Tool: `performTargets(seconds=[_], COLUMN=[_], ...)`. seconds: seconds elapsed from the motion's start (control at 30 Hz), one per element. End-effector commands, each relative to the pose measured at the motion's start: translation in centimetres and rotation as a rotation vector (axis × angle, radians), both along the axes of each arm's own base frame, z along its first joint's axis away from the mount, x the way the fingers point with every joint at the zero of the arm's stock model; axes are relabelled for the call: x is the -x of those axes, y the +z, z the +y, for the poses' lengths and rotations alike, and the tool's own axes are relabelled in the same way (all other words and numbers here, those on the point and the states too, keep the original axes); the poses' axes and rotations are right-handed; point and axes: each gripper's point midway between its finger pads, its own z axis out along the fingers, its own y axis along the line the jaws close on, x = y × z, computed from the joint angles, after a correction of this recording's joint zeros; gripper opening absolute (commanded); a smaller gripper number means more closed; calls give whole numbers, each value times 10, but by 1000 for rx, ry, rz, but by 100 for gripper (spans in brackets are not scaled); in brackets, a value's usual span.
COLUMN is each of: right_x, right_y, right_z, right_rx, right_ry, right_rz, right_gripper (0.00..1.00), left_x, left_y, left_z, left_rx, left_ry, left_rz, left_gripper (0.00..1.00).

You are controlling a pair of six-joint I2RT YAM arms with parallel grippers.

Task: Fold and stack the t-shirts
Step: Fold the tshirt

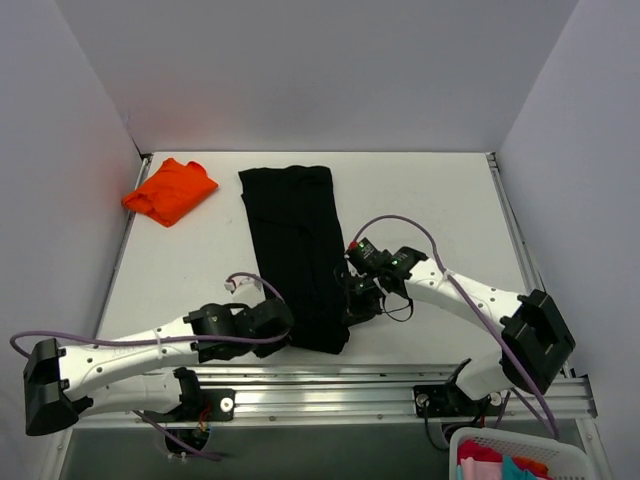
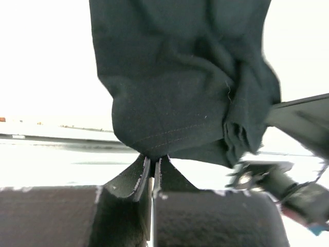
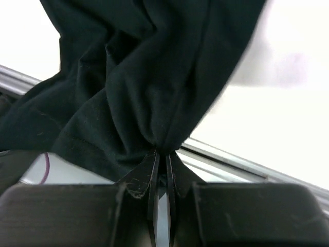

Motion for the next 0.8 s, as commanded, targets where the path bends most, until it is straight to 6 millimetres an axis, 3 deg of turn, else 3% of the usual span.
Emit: performTargets(seconds=[0.0,0.2,0.23,0.3,0.37,0.4,0.43,0.5,0.53,0.57,0.6,0.73,0.77], right_x=[-17,-63,-78,-90,-111,-118,-134,-145,-152,-164,-170,-200,-204], right_y=[-6,-6,0,-3,7,1,11,6,6,15,7,4,-7], right_z=[-13,-11,-10,-10,-8,-8,-4,-3,-2,1,2,5,1], right_rx=[99,119,107,119,108,120,104,114,114,101,111,111,125], right_ry=[19,24,9,16,10,8,-2,1,-3,-10,-7,-15,-22], right_rz=[14,4,-15,-8,-32,-17,-45,-24,-24,-44,-26,-25,5], right_gripper=[0,0,0,0,0,0,0,0,0,0,0,0,0], left_x=[-23,-65,-72,-95,-117,-128,-137,-156,-167,-176,-186,-222,-230], left_y=[25,45,44,52,53,64,58,60,72,64,65,63,64], left_z=[22,30,30,32,38,32,32,35,31,29,31,25,25], left_rx=[-26,-11,-15,19,23,40,19,-4,9,-9,-16,9,16], left_ry=[50,55,55,55,75,40,36,16,6,-3,-11,-31,-38], left_rz=[-49,-80,-72,-84,-83,-108,-89,-96,-117,-94,-103,-97,-107], left_gripper=[2,2,2,2,2,2,2,2,2,2,2,2,2])
